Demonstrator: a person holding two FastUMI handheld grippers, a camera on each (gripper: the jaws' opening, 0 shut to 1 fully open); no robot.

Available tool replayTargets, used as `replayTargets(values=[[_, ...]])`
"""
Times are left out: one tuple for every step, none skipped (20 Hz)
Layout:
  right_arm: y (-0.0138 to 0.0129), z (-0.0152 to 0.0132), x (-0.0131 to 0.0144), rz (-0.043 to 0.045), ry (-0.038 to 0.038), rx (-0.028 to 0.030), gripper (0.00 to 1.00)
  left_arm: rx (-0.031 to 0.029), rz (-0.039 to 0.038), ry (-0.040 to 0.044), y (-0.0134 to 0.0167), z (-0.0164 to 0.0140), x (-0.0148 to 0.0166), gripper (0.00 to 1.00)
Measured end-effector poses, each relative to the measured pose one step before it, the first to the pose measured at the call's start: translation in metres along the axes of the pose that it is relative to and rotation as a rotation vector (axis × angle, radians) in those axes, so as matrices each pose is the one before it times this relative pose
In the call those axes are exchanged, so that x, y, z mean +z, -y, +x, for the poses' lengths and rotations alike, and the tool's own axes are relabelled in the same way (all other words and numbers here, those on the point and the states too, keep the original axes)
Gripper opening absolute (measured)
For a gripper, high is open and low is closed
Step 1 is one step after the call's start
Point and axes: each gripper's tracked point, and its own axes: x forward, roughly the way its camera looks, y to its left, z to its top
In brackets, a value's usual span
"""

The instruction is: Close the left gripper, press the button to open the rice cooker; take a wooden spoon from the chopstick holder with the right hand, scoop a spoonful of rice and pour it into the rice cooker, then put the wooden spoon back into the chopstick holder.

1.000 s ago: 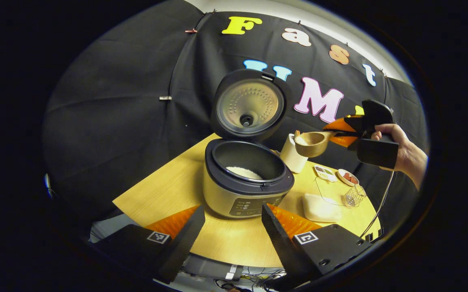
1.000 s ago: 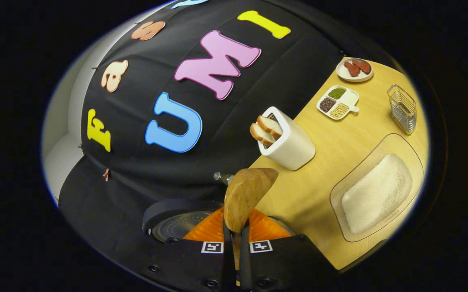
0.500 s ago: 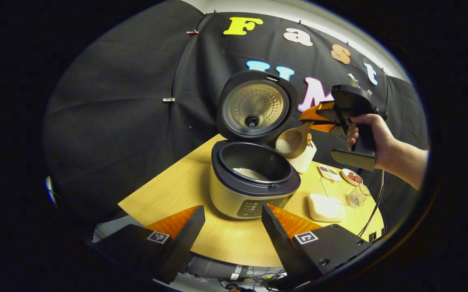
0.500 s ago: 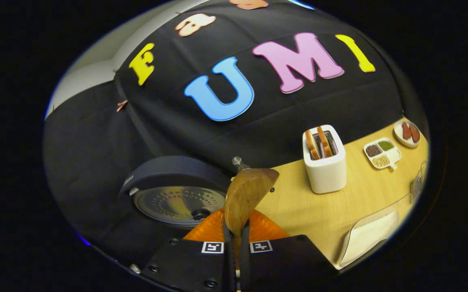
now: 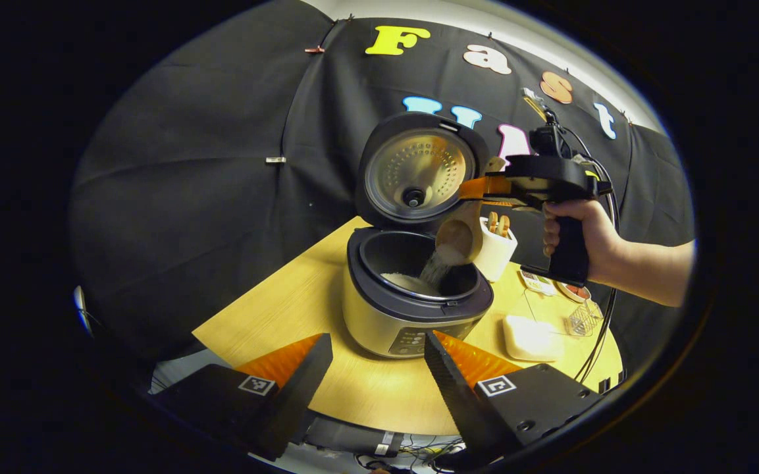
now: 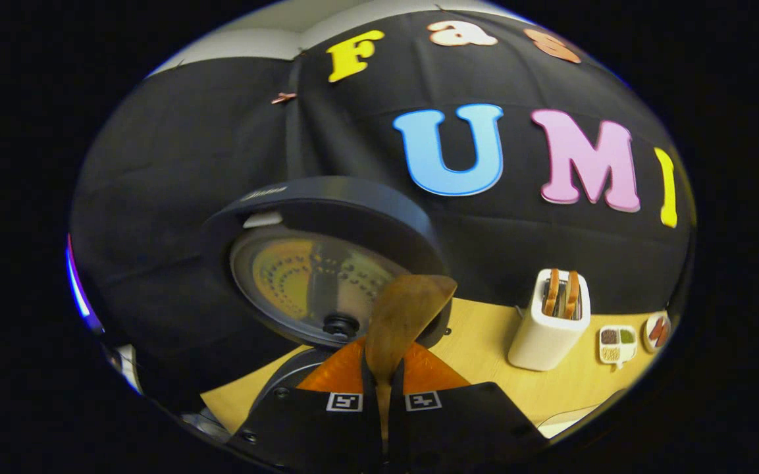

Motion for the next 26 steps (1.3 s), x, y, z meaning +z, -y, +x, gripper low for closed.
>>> replayTargets(values=[[-0.00771, 0.00100, -0.00112, -0.07454, 0.00529, 0.01619, 0.08, 0.00041, 0.00367, -0.00211, 0.00057, 0.00070, -0.00058, 0.95], [-0.00534, -0.00012, 0.00049, -0.07322, 0.01344, 0.01725, 0.04, -0.00101, 0.00244, 0.00184, 0.00075, 0.00050, 0.00064, 0.96], [-0.00704, 0.00176, 0.00462, -0.06406, 0.02066, 0.01850, 0.08, -0.00159, 0.00063, 0.00188, 0.00071, 0.00065, 0.00090, 0.93], [-0.00578, 0.00220, 0.00243, -0.05018, 0.01727, 0.01391, 0.08, -0.00108, -0.00093, -0.00039, 0.00080, 0.00097, -0.00049, 0.95], [-0.00349, 0.00138, -0.00039, -0.03339, 0.00624, 0.00447, 0.08, -0.00098, -0.00172, 0.00058, 0.00110, -0.00036, 0.00058, 0.95], [-0.00439, 0.00001, -0.00297, -0.01843, 0.00131, 0.00914, 0.08, 0.00008, -0.00008, 0.00286, -0.00026, -0.00050, 0.00023, 0.96], [-0.00452, 0.00031, -0.00174, -0.01264, -0.00034, 0.01270, 0.08, 0.00138, 0.00120, 0.00224, -0.00013, -0.00031, 0.00105, 0.96], [-0.00353, 0.00059, -0.00146, -0.01597, 0.00011, 0.00800, 0.09, 0.00149, 0.00093, 0.00215, -0.00008, -0.00038, -0.00100, 0.96], [-0.00342, 0.00283, 0.00042, -0.02187, 0.00540, 0.00800, 0.09, 0.00101, 0.00138, 0.00364, 0.00004, -0.00040, 0.00050, 0.96], [-0.00357, -0.00028, 0.00106, -0.01465, 0.00326, 0.00791, 0.08, 0.00207, 0.00192, 0.00151, 0.00009, -0.00049, -0.00033, 0.96], [-0.00324, -0.00177, -0.00049, 0.00042, -0.00184, 0.00840, 0.09, 0.00249, 0.00151, 0.00116, -0.00025, -0.00040, 0.00010, 0.96], [-0.00146, -0.00194, -0.00162, 0.00653, -0.00516, 0.00201, 0.09, 0.00163, 0.00112, 0.00173, 0.00047, -0.00005, -0.00007, 0.96], [0.00106, -0.00184, -0.00163, 0.01185, -0.00960, -0.00660, 0.08, 0.00412, 0.00489, 0.00187, 0.00010, -0.00094, 0.00073, 0.96], [0.00295, -0.00443, 0.00265, 0.01838, 0.00113, -0.00809, 0.09, 0.00279, 0.01031, 0.00468, 0.00118, -0.00057, 0.00059, 0.96], [0.00429, -0.00572, 0.00730, 0.02962, 0.00902, -0.01038, 0.09, -0.00342, 0.01042, 0.00397, 0.00293, -0.00039, 0.00211, 0.96], [0.00730, -0.00671, 0.00651, 0.03061, 0.00939, -0.01258, 0.09, -0.00778, 0.00701, 0.00327, 0.00318, -0.00063, 0.00031, 0.96], [0.01119, -0.00921, 0.00792, 0.04540, 0.01323, -0.01954, 0.13, -0.01023, 0.00753, 0.00479, 0.00416, -0.00054, 0.00197, 0.92], [0.01218, -0.00873, 0.00522, 0.04444, 0.00892, -0.02290, 0.09, -0.01191, 0.00854, 0.00462, 0.00645, -0.00038, 0.00143, 0.96], [0.01548, -0.00923, 0.00487, 0.03814, 0.00707, -0.02689, 0.09, -0.01104, 0.01020, 0.00420, 0.00670, 0.00081, 0.00295, 0.96], [0.01769, -0.01218, 0.00579, 0.02402, 0.00985, -0.02936, 0.13, -0.01081, 0.00970, 0.00758, 0.00756, 0.00151, 0.00344, 0.96], [0.01917, -0.01307, 0.00632, 0.01352, 0.01234, -0.03215, 0.09, -0.01482, 0.00606, 0.00589, 0.00901, 0.00267, 0.00262, 0.95], [0.02158, -0.01305, 0.00603, 0.01164, 0.01388, -0.03316, 0.08, -0.01589, 0.00446, 0.00441, 0.00962, 0.00191, 0.00149, 0.95], [0.02388, -0.01489, 0.00473, 0.01427, 0.01033, -0.03516, 0.08, -0.01232, 0.00327, 0.00338, 0.00895, 0.00197, 0.00298, 0.96], [0.02366, -0.01293, 0.00230, 0.01770, 0.00425, -0.03686, 0.08, -0.01240, 0.00303, 0.00065, 0.00927, 0.00249, 0.00140, 0.96], [0.02357, -0.01117, 0.00232, 0.01328, 0.00539, -0.03437, 0.08, -0.01142, 0.00730, -0.00027, 0.00928, 0.00324, 0.00180, 0.96], [0.02364, -0.01244, 0.00248, 0.00664, 0.00868, -0.03587, 0.08, -0.01092, 0.01224, 0.00365, 0.00948, 0.00332, 0.00252, 0.95]])
